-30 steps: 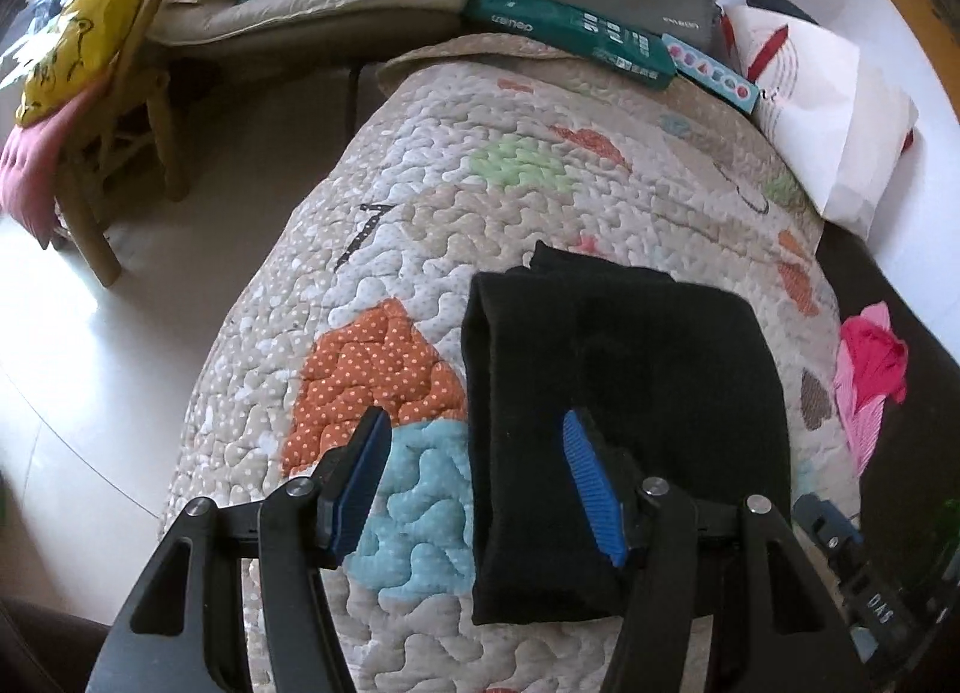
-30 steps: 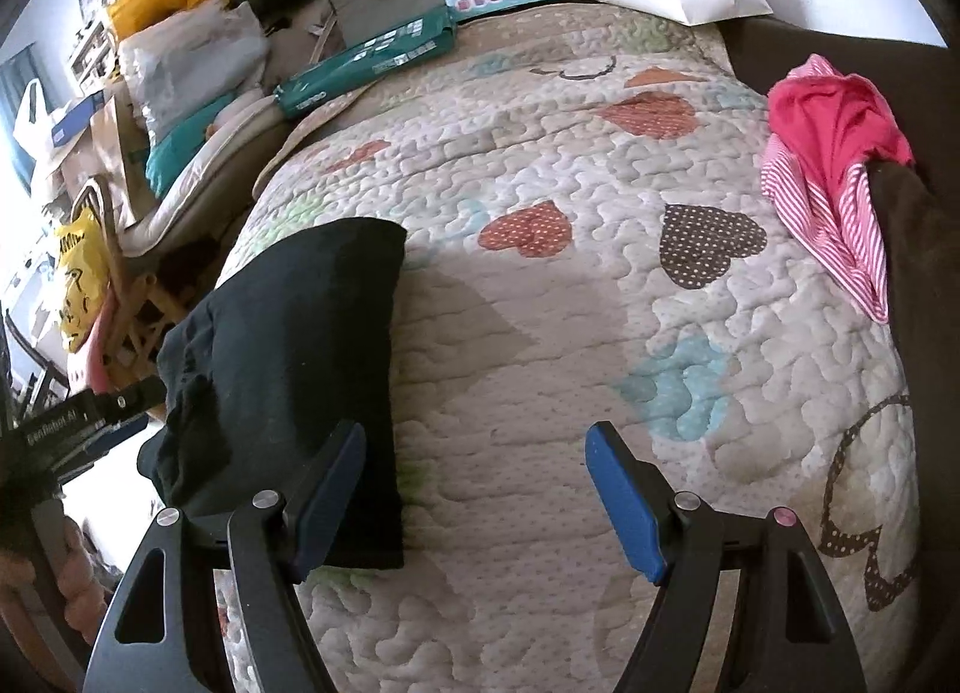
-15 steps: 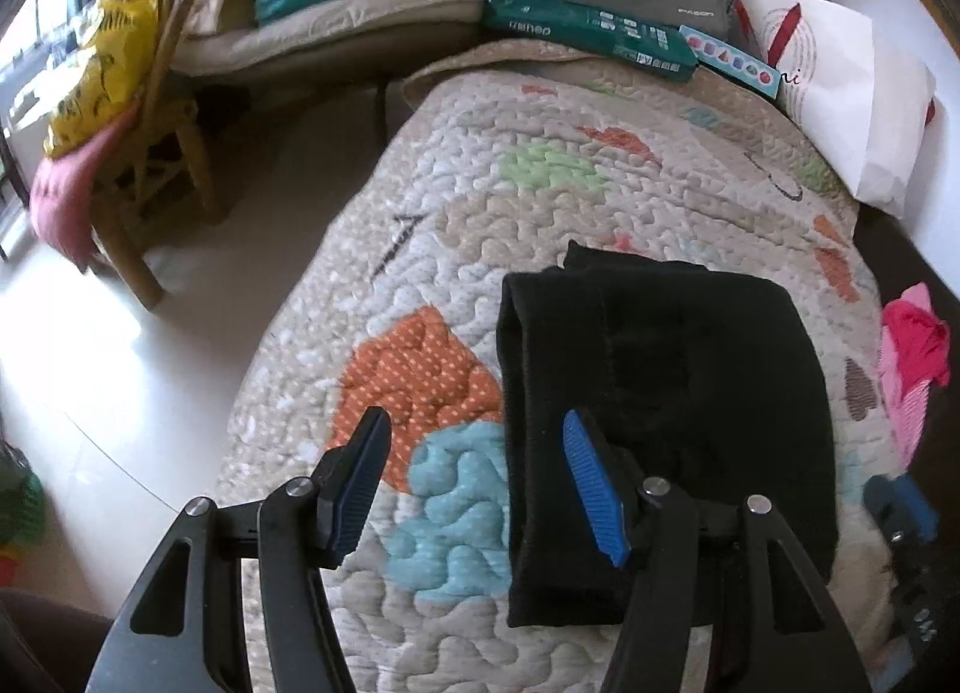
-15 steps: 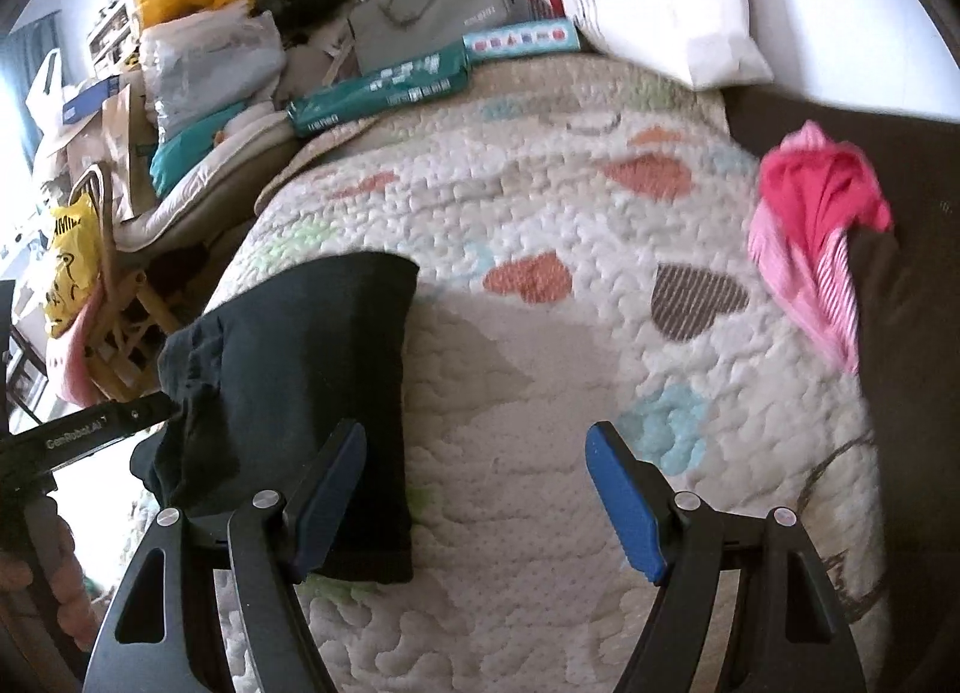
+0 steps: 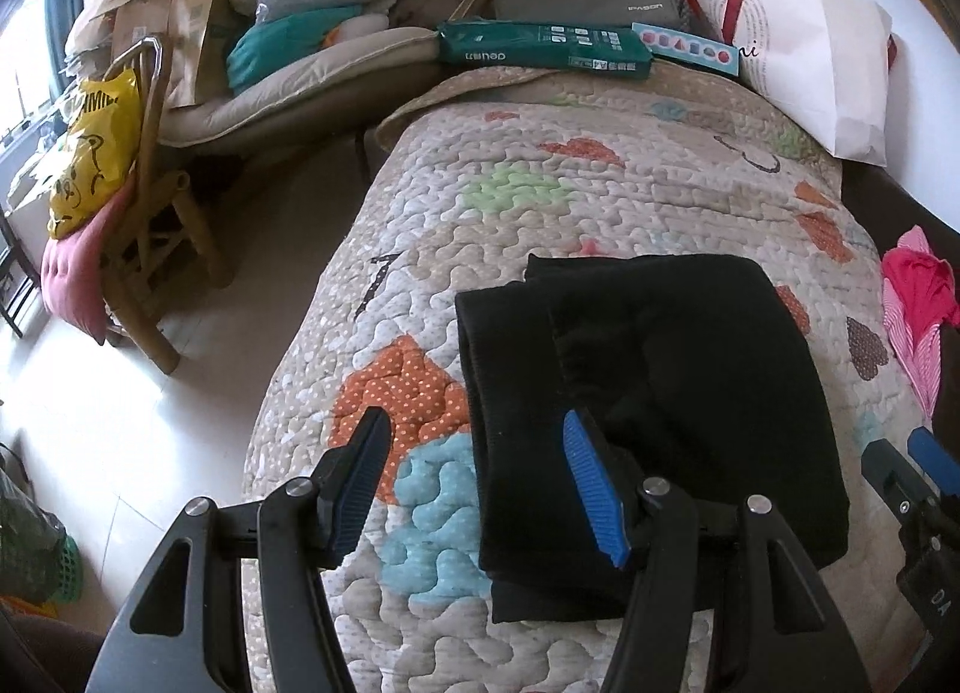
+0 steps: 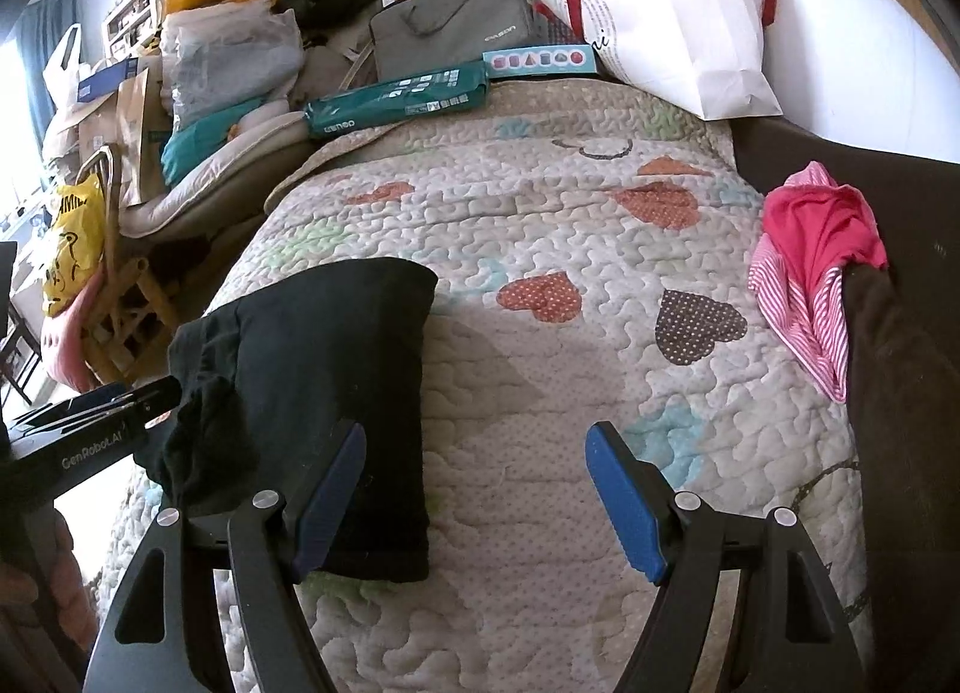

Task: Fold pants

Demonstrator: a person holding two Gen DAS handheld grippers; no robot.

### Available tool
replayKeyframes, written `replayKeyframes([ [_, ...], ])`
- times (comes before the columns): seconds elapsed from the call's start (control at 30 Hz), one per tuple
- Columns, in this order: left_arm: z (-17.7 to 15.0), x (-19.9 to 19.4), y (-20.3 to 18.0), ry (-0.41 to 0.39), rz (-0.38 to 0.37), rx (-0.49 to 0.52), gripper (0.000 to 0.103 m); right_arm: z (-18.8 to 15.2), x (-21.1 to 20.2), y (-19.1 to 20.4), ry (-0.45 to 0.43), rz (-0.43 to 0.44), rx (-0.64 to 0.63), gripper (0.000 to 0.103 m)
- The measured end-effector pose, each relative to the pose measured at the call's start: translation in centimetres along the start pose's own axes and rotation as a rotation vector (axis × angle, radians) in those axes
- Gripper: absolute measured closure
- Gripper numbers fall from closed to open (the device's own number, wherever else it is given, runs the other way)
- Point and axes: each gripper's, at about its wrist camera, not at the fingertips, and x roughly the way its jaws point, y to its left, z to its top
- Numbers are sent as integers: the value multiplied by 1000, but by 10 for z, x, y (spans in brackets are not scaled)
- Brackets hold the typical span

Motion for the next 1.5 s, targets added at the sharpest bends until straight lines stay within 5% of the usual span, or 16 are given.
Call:
replayKeyframes([
  [1.5, -3, 9, 3, 47, -27, -31, 43, -3, 7, -2, 23, -1, 9, 22],
])
